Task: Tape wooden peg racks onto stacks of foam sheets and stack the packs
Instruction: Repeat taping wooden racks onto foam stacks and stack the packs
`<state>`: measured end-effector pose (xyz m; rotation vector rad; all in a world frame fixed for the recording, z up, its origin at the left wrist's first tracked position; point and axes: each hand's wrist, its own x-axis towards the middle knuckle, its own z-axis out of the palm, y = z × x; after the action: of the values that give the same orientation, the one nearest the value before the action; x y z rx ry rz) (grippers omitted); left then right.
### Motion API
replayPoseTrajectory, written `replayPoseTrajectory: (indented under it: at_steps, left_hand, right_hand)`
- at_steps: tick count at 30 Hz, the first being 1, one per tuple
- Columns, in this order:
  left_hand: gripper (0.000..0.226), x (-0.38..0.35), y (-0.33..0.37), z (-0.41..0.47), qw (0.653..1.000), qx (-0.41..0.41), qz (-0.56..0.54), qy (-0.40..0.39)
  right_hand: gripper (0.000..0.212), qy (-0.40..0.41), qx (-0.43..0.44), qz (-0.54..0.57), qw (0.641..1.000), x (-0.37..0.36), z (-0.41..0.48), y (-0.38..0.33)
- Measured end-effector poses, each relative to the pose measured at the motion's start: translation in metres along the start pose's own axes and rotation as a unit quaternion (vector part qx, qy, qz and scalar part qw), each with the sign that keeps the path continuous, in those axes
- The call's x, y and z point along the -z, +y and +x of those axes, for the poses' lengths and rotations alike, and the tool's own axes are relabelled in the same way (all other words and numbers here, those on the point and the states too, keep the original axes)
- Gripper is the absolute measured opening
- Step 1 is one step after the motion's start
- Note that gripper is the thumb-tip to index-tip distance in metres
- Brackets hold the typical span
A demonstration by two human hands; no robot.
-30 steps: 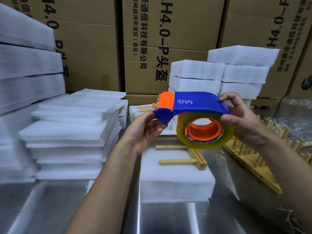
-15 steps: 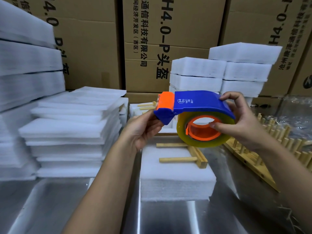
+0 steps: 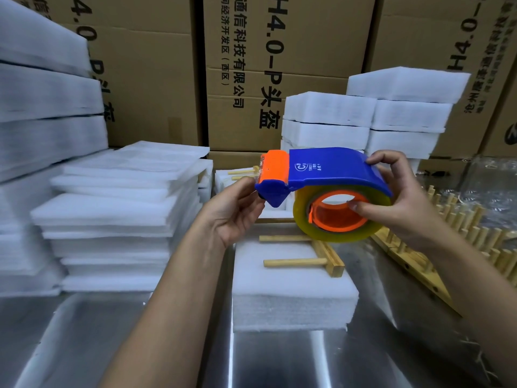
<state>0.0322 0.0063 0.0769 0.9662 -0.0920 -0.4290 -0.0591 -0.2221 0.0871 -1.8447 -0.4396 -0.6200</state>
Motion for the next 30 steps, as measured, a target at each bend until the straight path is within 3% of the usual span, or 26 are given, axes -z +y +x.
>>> replayPoseTrajectory:
  at_steps: [16, 19, 21, 24, 30]
  left_hand:
    - [0.021, 0.000, 0.000, -0.003, 0.999, 0.039, -0.035, -0.013]
    - [0.012, -0.002, 0.000, -0.004, 1.000, 0.008, -0.017, 0.005]
    - [0.013, -0.002, 0.001, -0.002, 0.992, -0.073, 0.087, 0.046]
    - [0.027, -0.004, 0.005, 0.002, 0.922, -0.218, 0.294, 0.123]
    - [0.028, -0.018, 0.035, -0.013, 0.793, -0.340, 0.465, 0.199]
  right_hand:
    - [0.067, -0.009, 0.013, -0.003, 1.000, 0.000, 0.000, 0.001]
    - [0.067, 0.005, 0.024, 0.000, 1.000, -0.002, -0.001, 0.001]
    - [0.067, 0.021, 0.044, -0.013, 0.999, -0.004, 0.000, 0.001]
    - [0.068, 0.016, 0.066, -0.044, 0.997, 0.001, 0.006, -0.005]
    - [0.079, -0.015, 0.088, -0.086, 0.992, 0.042, 0.015, -0.016]
